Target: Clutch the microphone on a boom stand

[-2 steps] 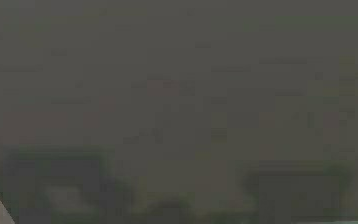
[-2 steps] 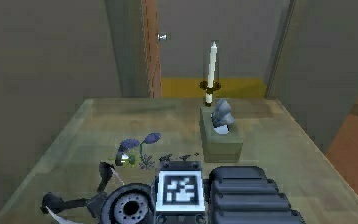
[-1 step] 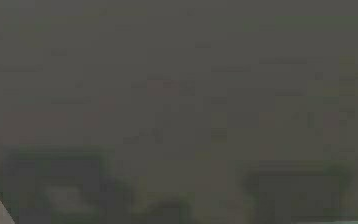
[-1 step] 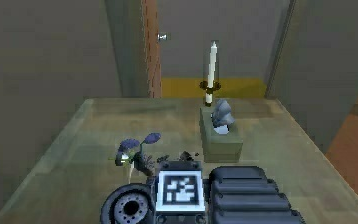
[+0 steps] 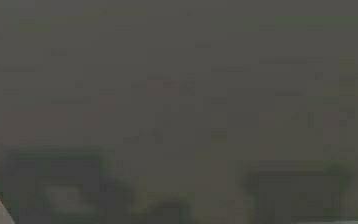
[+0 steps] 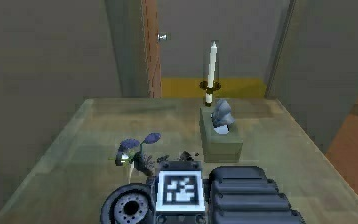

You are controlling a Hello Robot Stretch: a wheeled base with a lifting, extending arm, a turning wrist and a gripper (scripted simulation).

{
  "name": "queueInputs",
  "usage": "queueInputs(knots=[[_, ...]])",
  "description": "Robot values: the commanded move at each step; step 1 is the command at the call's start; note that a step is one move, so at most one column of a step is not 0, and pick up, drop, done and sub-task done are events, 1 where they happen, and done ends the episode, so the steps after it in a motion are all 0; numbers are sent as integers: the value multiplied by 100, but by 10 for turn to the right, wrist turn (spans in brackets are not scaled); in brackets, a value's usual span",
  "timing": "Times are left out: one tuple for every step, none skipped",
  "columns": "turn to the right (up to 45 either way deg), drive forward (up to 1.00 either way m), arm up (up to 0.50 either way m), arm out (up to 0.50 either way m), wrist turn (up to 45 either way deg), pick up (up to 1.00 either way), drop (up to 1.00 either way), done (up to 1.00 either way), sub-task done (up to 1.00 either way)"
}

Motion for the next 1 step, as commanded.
queueInputs(knots=[[0,0,0,0,0,0,0,100,0]])
